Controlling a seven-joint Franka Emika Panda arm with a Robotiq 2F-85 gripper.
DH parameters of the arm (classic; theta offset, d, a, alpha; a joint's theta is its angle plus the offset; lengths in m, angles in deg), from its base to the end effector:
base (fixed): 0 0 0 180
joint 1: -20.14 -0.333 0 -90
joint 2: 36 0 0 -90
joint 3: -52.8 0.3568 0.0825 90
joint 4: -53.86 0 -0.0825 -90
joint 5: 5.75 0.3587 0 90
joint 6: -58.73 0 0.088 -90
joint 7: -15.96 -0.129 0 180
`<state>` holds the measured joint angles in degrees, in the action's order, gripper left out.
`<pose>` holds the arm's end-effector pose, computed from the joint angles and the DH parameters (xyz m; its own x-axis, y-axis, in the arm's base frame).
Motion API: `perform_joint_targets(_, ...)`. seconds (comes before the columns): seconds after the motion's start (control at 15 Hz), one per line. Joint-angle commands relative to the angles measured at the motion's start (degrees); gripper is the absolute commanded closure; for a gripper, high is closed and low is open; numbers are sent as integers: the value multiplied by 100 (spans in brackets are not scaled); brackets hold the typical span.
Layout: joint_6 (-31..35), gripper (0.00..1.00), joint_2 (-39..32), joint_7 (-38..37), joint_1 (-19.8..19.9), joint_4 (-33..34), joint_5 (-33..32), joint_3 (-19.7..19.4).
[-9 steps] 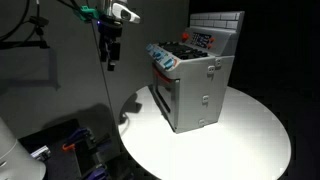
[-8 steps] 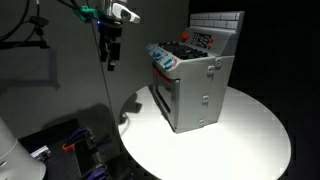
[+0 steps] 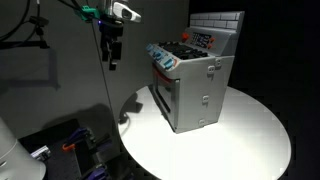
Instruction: Push the top orange button on the stove
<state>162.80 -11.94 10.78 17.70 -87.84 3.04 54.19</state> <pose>0.3399 0.0391 0.4539 0.9667 -0.0663 -0.2473 -0.0944 -0.9901 -0.1037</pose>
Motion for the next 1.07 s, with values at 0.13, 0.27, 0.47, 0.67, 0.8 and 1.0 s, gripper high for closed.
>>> perform_joint_targets(0.13,208,0,-99,-145,148,370,-27,11)
perform_joint_targets(0.27,340,0,-160,-224,216,536,-49,2)
perform_joint_targets(0.47,617,0,-291,-461,350,832,-115,0)
perform_joint_targets(0.67,920,0,-469,-782,495,1151,-233,14)
perform_joint_targets(0.8,1142,0,-627,-1027,585,1377,-351,20)
perform_joint_targets(1.0,1504,0,-871,-1413,708,1652,-677,39)
